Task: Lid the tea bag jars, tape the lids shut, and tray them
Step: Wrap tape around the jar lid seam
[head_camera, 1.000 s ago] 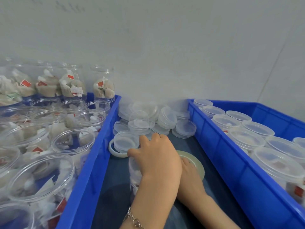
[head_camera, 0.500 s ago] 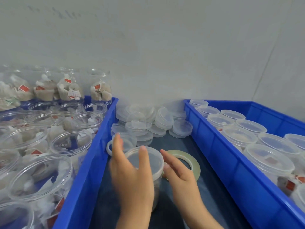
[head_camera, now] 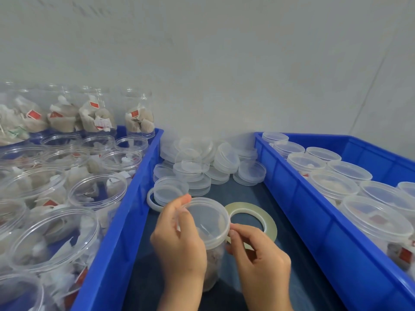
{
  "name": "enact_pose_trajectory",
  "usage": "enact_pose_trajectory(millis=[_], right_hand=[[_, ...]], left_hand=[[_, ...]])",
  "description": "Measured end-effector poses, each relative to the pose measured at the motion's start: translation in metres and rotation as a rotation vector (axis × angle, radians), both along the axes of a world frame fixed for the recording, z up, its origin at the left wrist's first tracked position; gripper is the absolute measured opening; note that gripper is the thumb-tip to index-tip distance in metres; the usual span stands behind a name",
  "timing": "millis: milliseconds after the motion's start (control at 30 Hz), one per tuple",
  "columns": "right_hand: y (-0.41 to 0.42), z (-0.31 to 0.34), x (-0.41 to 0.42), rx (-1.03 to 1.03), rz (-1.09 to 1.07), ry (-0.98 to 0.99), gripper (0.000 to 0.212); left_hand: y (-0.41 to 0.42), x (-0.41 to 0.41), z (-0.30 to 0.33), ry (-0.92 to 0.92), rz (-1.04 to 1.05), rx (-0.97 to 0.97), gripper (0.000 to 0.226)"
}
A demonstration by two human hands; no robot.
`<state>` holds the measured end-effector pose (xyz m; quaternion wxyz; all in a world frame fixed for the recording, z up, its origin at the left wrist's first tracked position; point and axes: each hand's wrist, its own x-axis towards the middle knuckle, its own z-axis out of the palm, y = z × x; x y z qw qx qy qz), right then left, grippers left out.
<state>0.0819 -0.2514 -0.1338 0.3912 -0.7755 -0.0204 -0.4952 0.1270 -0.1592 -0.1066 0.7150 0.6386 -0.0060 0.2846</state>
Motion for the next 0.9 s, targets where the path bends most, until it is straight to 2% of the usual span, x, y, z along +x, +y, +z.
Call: enact_pose_trajectory(millis=[100, 200, 233, 300, 367, 433, 467, 533, 567, 633, 700, 767, 900], right_hand=[[0.005, -0.001, -0.005, -0.095, -0.051, -0.023, 0.010], [0.017, -0.008, -0.010, -0.075, -0.092, -0.042, 0.021], [0.021, -0.011, -0.012, -0.023, -0.107, -0.024, 0.021], [0.027, -0.013, -0.014, 0.221, -0.033, 0.058, 0.032], [0.027, -0.011, -0.013, 0.441, 0.090, 0.157, 0.039], [0.022, -0.001, -0.007, 0.538, 0.254, 0.309, 0.037], [0.020, 0.004, -0.005, 0.534, 0.370, 0.403, 0.036], [0.018, 0.009, -0.002, 0.398, 0.528, 0.526, 0.055], [0.019, 0.009, -0.002, 0.325, 0.556, 0.559, 0.062], [0.021, 0.018, -0.006, 0.268, 0.609, 0.549, 0.064], [0.018, 0.031, -0.012, 0.241, 0.658, 0.466, 0.060], [0.012, 0.048, -0.020, 0.212, 0.660, 0.387, 0.045], [-0.011, 0.096, -0.044, 0.177, 0.549, 0.349, 0.028]], left_hand=[[0.000, 0.001, -0.002, -0.017, 0.011, 0.005, 0.031], [0.000, -0.001, 0.000, -0.004, -0.044, -0.049, 0.026], [0.001, 0.000, -0.001, -0.004, -0.081, -0.108, 0.026], [0.006, 0.001, -0.001, 0.001, -0.161, -0.275, 0.036], [0.011, 0.002, -0.008, 0.054, -0.188, -0.319, 0.041], [0.012, 0.001, -0.014, 0.129, -0.242, -0.252, 0.020], [0.009, 0.000, -0.014, 0.175, -0.269, -0.254, 0.022], [0.007, -0.002, -0.015, 0.216, -0.271, -0.303, 0.027], [0.007, -0.003, -0.012, 0.220, -0.242, -0.333, 0.027], [0.006, -0.007, -0.002, 0.220, -0.187, -0.394, 0.034], [0.004, -0.012, 0.010, 0.200, -0.153, -0.388, 0.035], [0.000, -0.021, 0.027, 0.172, -0.149, -0.337, 0.034], [-0.016, -0.037, 0.065, 0.130, -0.248, -0.287, 0.034]])
